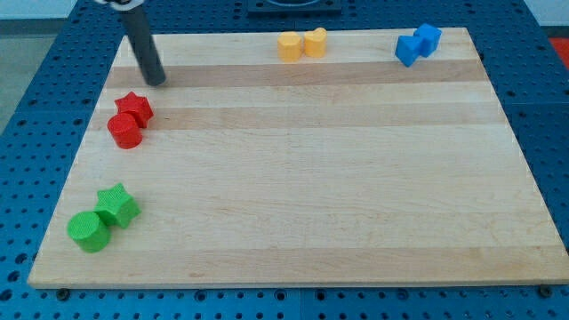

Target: Move red star towards the top center

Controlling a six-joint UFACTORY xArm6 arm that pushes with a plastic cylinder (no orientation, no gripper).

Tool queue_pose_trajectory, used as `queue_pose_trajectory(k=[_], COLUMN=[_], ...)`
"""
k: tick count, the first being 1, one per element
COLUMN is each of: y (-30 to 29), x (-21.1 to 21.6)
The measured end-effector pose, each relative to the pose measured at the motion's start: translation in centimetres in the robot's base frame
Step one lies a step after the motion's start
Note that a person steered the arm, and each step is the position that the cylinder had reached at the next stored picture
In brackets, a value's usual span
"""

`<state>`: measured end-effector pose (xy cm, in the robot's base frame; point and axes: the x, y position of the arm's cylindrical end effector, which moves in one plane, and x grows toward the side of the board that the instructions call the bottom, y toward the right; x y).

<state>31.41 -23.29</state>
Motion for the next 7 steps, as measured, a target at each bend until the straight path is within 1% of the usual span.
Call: queue_pose_trajectory(k=[2,3,4,7], y=[-4.5,-5.3,-4.5,5.9], x=[3.6,5.7,6.8,6.6])
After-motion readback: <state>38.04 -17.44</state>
